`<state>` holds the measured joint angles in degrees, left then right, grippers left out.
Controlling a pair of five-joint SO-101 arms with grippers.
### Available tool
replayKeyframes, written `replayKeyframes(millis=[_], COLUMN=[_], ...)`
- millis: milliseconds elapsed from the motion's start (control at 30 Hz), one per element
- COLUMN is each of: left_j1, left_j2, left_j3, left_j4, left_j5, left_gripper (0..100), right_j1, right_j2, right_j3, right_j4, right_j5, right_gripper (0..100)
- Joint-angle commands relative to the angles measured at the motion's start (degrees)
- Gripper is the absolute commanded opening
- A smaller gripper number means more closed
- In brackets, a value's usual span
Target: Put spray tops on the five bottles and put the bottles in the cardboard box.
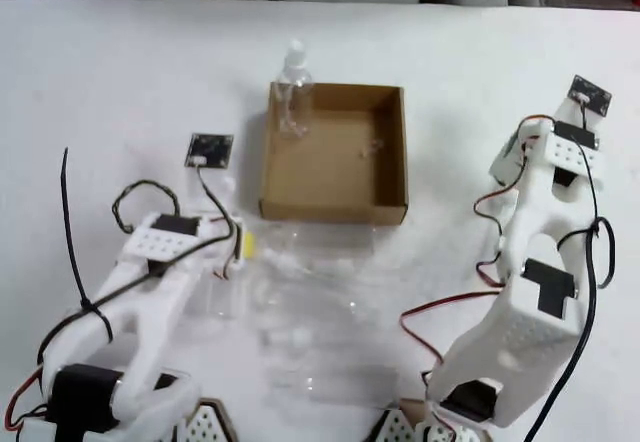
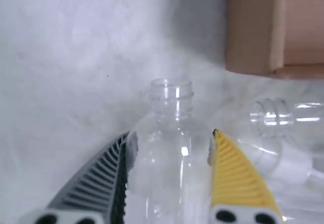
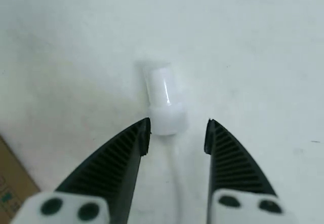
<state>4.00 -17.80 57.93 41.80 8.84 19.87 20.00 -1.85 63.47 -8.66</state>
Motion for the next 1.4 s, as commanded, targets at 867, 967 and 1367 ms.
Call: replayKeyframes(millis=[867, 967, 1367], left_j1=[0.48, 0.48, 0.48], left_j2=[-2.15, -2.15, -2.15], left_j3=[-0.18, -0.18, -0.18], left_j4=[-1.93, -1.93, -1.93], left_j5=[0.7, 0.7, 0.7], left_gripper=[2, 2, 2], right_j1=[-1.19, -1.19, -1.19], right_j2=[7.43, 7.34, 16.31], right_j3=[-6.68, -7.03, -16.53], right_j4=[-1.27, -1.27, 3.82], right_j5=[4.66, 4.92, 6.24], right_gripper=[15.9, 15.9, 15.5])
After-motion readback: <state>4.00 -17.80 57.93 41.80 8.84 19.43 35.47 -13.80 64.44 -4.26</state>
